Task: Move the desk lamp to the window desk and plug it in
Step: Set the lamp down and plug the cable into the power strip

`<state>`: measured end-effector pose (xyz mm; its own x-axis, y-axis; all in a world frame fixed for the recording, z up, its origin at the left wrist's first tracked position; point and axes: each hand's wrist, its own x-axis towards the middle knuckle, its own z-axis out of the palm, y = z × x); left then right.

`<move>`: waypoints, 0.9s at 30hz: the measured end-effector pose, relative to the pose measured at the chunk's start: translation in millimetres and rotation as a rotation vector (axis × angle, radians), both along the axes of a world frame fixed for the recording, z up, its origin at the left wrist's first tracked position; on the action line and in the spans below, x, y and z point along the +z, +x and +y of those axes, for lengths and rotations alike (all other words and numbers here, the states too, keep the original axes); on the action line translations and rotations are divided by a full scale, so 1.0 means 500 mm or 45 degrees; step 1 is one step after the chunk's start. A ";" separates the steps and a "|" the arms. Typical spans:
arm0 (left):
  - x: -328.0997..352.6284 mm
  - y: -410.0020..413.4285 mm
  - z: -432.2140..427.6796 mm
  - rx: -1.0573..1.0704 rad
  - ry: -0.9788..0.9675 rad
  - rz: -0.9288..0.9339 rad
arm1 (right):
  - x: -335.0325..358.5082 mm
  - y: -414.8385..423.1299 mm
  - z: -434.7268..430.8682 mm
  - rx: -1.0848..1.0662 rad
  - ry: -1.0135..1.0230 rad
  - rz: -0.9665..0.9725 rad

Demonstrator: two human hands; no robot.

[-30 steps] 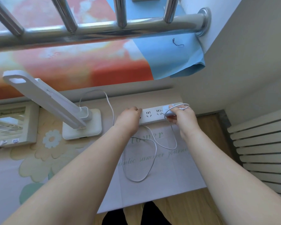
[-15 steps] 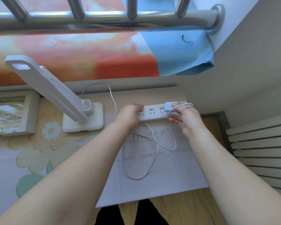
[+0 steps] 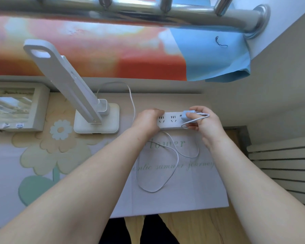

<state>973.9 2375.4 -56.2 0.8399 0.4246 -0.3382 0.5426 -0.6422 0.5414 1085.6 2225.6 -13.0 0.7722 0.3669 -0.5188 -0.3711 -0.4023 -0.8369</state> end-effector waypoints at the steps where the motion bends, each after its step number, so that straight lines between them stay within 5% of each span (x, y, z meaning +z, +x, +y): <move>1: 0.000 -0.001 0.001 0.001 0.005 0.004 | 0.000 0.001 0.002 0.022 -0.019 -0.016; 19: 0.017 0.004 0.008 -0.055 0.036 0.090 | 0.000 0.010 0.061 -0.100 -0.297 0.025; 27: 0.021 0.004 0.009 -0.055 0.019 0.106 | 0.004 -0.001 0.063 0.167 -0.608 -0.389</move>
<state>975.7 2379.9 -45.5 0.8268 0.3940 -0.4014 0.5569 -0.6734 0.4862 1084.9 2257.3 -10.9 0.8769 0.2497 -0.4108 -0.0630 -0.7876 -0.6130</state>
